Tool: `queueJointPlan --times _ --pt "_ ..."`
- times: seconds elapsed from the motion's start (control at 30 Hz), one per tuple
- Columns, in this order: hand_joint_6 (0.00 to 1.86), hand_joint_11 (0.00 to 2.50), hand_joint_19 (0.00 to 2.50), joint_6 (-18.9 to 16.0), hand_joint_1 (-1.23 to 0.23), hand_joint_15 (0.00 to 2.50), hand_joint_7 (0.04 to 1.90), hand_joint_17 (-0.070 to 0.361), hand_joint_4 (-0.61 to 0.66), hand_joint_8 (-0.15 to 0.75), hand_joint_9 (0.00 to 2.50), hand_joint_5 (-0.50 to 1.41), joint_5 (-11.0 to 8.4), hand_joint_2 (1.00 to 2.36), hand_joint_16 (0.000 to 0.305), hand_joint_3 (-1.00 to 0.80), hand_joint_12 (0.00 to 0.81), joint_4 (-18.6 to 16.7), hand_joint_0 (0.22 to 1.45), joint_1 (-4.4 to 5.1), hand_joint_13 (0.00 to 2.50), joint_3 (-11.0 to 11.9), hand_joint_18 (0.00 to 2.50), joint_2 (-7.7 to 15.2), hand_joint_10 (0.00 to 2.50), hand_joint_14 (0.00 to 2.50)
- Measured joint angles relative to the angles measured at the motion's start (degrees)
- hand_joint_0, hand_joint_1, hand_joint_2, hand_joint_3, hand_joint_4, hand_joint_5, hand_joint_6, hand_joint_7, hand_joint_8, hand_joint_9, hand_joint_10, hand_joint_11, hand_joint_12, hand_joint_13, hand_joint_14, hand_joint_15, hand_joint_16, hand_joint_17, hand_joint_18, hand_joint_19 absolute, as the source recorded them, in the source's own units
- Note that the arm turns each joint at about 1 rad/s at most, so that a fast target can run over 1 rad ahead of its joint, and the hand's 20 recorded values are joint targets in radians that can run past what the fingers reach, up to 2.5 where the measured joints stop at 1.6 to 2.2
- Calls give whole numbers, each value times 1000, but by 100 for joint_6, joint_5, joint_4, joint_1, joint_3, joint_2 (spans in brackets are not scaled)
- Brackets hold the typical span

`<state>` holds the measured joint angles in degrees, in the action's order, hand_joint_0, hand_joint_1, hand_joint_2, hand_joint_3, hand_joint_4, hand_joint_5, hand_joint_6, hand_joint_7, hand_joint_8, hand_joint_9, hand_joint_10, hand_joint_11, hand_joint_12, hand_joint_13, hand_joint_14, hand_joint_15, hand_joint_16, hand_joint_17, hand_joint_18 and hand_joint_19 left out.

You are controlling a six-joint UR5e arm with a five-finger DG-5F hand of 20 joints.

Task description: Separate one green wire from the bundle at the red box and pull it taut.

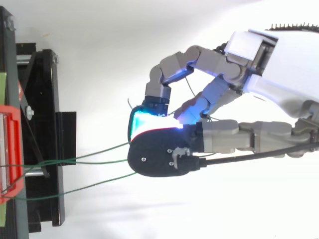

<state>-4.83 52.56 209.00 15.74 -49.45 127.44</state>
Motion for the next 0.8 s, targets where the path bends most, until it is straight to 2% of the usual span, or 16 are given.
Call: queueJointPlan --times 0.3,0.5,0.67,0.8 --pt "919 866 539 0 -814 543 1050 121 -14 254 1176 -136 7 1013 54 -139 367 -8 624 1 754 -3 596 0 22 22" --pt "920 876 539 0 -822 543 1129 116 -42 246 1176 -140 7 1016 51 -128 356 -9 637 1 748 -3 583 0 23 21" --pt "928 887 539 0 -805 543 1125 115 -73 249 1178 -140 8 1016 51 -121 360 -9 644 0 752 -3 587 0 23 22" --pt "935 890 534 -46 -850 532 1109 108 -120 228 1131 -153 9 1018 48 -160 338 -9 679 7 724 -3 566 0 26 22"
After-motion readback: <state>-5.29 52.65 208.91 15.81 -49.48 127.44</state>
